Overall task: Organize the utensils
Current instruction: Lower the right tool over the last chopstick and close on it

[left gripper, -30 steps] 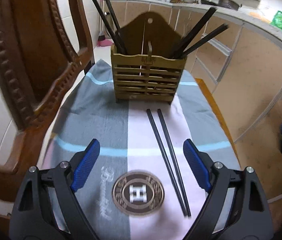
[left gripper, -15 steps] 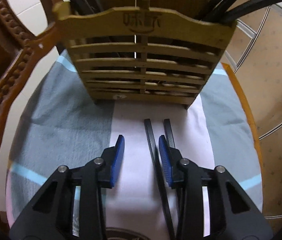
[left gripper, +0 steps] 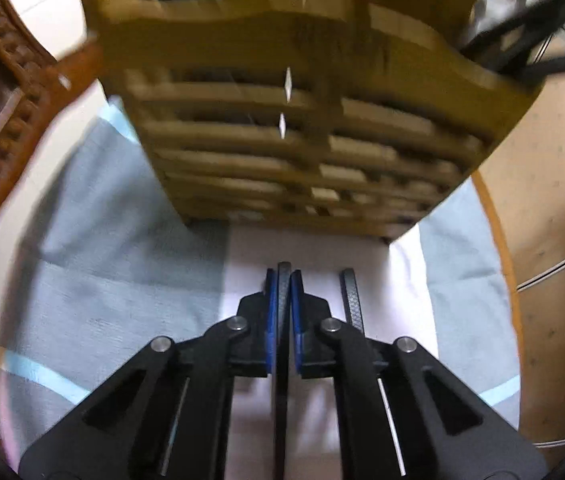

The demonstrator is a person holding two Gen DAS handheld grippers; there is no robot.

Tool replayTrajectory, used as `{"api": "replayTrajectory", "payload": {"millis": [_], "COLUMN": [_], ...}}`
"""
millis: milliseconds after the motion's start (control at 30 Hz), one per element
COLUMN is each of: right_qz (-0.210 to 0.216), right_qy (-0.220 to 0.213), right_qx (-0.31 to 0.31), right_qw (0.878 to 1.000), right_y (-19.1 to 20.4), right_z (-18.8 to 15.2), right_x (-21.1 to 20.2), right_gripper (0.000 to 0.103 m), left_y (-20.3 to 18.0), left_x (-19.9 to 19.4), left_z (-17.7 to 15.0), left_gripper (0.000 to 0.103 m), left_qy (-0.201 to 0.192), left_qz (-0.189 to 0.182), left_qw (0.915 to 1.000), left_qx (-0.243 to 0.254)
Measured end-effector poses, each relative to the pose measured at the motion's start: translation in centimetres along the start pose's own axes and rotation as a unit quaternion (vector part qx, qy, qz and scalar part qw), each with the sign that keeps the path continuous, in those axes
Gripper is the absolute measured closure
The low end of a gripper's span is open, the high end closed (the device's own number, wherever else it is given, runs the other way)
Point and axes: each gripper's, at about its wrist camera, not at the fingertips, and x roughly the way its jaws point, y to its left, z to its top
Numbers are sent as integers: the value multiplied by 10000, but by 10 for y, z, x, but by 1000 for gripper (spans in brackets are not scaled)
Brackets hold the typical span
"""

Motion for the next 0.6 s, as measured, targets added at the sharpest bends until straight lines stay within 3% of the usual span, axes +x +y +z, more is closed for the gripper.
{"api": "replayTrajectory", "payload": {"millis": [200, 367, 467, 600], "right_qz": [-104, -330, -406, -570], "right_qy": [288, 768, 1007, 1333], "right_qx": [-60, -306, -402, -360], "right_qw": [9995, 9960, 9933, 9888], "right_y": [6, 20, 31, 42], "right_z": [-3, 0, 3, 8], "right_x": [20, 59, 91, 144], "right_gripper": [12, 12, 13, 27], "left_y": [18, 33, 30, 27], "left_x": [-98, -191, -223, -252], "left_z": [12, 3, 5, -7], "left_gripper": [96, 97, 97, 97], "left_qy": [-988, -1779, -2070, -2414], "left_qz": [-217, -436, -563, -566], "left_qw": [9949, 9830, 9765, 9680], "left_qx": [-4, 137, 218, 383]}}
